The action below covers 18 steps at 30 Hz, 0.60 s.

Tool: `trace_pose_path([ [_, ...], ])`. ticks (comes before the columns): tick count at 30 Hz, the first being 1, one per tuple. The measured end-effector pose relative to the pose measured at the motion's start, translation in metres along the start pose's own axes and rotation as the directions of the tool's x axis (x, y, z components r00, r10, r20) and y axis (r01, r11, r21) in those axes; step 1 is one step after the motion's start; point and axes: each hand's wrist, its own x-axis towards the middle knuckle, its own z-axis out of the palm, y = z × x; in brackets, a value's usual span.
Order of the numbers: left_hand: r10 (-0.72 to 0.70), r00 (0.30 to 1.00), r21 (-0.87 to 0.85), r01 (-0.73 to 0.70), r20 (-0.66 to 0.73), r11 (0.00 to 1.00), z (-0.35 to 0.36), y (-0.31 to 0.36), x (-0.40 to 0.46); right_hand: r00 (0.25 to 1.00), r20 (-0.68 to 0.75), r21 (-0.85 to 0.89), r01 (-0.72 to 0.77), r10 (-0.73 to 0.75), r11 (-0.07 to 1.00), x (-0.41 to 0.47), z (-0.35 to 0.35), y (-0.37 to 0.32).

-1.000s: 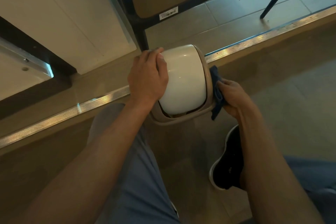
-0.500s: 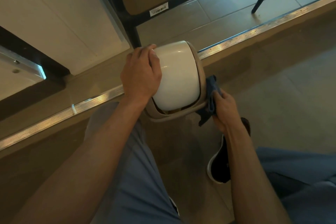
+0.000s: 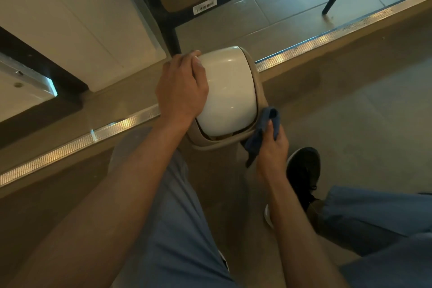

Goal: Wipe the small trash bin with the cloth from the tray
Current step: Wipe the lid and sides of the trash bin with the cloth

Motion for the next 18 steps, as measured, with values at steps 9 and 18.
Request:
trace_pose_path([
  [9,-0.009,0.999,0.033,0.011,-0.041,0.999,0.0,0.002,-0.003,0.985,-0.137,-0.055,0.101,-0.108,0.993,-0.002,0.015,0.007],
  [18,0.0,1.0,0.03,0.001,-0.022,1.0,0.001,-0.002,-0.002,0.991,-0.105,0.081,-0.073,0.081,0.994,-0.04,0.046,0.028],
])
